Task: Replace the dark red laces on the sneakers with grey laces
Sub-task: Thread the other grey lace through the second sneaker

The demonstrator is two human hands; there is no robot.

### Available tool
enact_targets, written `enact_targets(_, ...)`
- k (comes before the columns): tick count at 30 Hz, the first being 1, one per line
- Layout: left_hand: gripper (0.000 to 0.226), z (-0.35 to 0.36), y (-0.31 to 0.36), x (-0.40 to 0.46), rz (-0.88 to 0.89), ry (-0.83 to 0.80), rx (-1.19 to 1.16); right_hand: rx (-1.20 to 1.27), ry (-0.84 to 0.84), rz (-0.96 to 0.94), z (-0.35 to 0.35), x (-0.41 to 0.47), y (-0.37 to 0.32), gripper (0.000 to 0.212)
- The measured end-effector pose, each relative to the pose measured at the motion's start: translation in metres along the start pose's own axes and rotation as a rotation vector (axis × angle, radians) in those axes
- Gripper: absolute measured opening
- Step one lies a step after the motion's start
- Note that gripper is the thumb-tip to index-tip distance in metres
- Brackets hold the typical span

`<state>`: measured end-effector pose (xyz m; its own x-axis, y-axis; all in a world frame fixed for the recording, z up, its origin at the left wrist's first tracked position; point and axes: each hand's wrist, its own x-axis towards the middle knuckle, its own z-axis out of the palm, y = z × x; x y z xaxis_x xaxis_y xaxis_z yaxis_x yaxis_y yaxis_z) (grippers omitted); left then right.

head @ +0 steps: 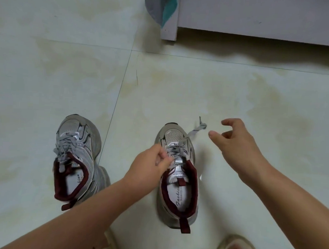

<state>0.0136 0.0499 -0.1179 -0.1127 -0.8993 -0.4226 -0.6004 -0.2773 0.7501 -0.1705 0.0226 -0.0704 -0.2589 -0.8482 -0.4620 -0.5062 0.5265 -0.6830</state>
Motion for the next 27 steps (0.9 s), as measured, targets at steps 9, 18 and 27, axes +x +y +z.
enact_targets(9,0.023,-0.027,0.036,0.005,-0.12,-0.035,-0.564,-0.137,-0.437,-0.35,0.034,-0.027,-0.017,0.014)
enact_targets(18,0.068,-0.057,0.046,0.012,0.426,0.013,0.565,-0.144,-0.586,-0.345,0.025,-0.012,-0.041,0.022)
enact_targets(27,0.015,-0.05,0.04,0.02,0.256,-0.009,0.129,-0.175,-0.428,-0.359,0.039,-0.001,-0.038,0.021)
